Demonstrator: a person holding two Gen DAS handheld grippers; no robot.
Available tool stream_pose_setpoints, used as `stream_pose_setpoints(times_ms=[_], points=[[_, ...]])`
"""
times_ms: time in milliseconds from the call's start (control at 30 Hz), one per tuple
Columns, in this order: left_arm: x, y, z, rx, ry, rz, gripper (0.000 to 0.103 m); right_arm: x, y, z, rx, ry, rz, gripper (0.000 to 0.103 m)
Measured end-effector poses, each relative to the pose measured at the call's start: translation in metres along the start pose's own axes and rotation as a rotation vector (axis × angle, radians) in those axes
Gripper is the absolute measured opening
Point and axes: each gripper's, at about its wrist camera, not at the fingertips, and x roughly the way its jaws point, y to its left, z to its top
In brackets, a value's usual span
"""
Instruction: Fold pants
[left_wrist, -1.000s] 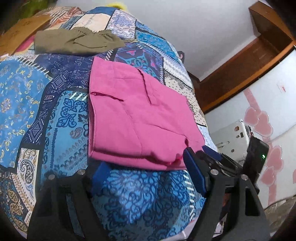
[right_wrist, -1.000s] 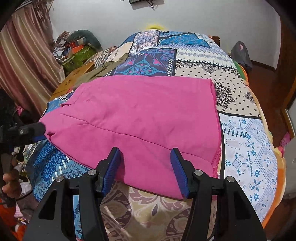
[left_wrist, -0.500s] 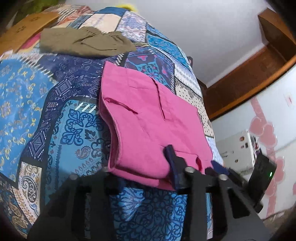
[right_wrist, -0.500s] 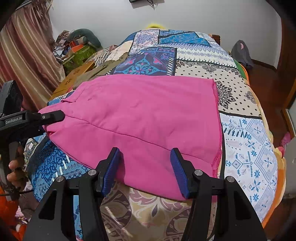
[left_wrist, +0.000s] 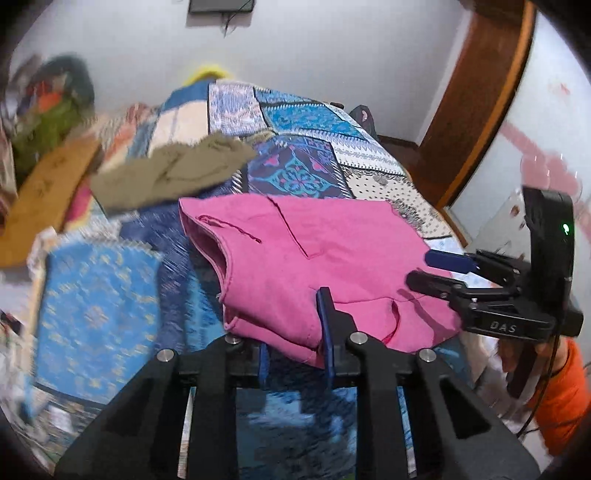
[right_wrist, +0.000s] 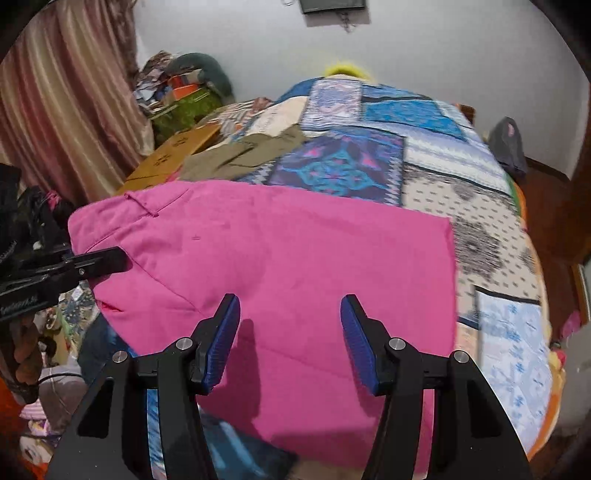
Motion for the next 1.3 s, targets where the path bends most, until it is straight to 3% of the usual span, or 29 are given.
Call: stream_pose_setpoints(times_ms=[267,600,867,1033,1300], points=[[-0.029,-0.016,0.005,0.167,-0.08,0.099,0.021,0.03,0.031,-0.001,-0.077,0.057,0.06,0.054],[-0.024,-0.081,0.021,0.365,-0.127,0.074,0.02,0.019,0.023,-0.008,-0.01,0.029,0.1,0.054],[-0.007,-0.103,0.03,0.409,-0.103,0.038,0.019,-0.021,-0.031,-0.03,0.111,-0.026,0.008,0.054],[0.003,-0.115,0.032,0.415,-0.095,-0.001,0.017,-0.027,-0.067,-0.051,0.173,0.012,-0.064,0.054],[0.028,-0.133,0.034,0.375,-0.027,-0.108,0.015,-0.026,-0.071,-0.062,0.216,0.001,-0.038,0.054]])
